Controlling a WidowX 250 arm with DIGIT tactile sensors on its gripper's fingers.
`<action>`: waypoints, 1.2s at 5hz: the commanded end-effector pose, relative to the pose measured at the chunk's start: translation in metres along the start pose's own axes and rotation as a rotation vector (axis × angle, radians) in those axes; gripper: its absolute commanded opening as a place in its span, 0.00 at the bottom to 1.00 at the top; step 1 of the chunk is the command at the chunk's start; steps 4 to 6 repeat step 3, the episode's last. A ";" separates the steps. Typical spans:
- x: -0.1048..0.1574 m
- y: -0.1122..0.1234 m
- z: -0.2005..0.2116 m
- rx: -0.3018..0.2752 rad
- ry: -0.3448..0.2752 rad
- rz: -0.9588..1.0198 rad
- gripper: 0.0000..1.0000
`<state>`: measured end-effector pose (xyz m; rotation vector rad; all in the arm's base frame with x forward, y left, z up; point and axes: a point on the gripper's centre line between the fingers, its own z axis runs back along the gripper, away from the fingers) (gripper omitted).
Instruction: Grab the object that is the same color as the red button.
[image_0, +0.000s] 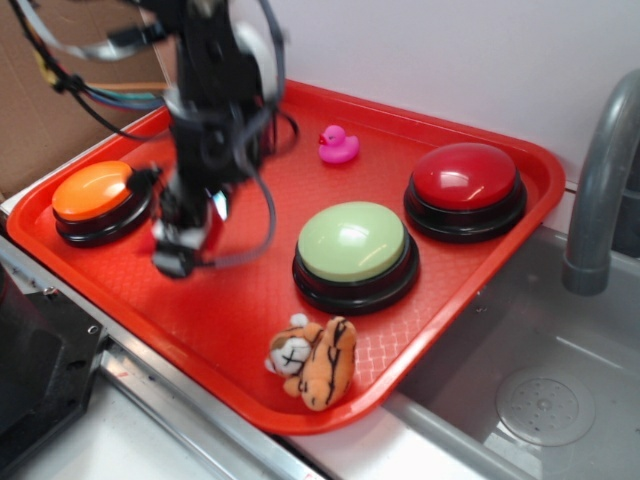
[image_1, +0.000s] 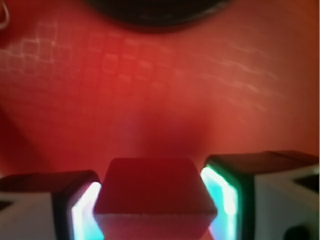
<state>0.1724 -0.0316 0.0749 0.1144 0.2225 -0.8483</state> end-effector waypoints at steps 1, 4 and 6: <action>-0.042 -0.012 0.105 0.020 -0.123 0.538 0.00; -0.046 -0.015 0.132 0.043 -0.115 0.796 1.00; -0.046 -0.015 0.132 0.043 -0.115 0.796 1.00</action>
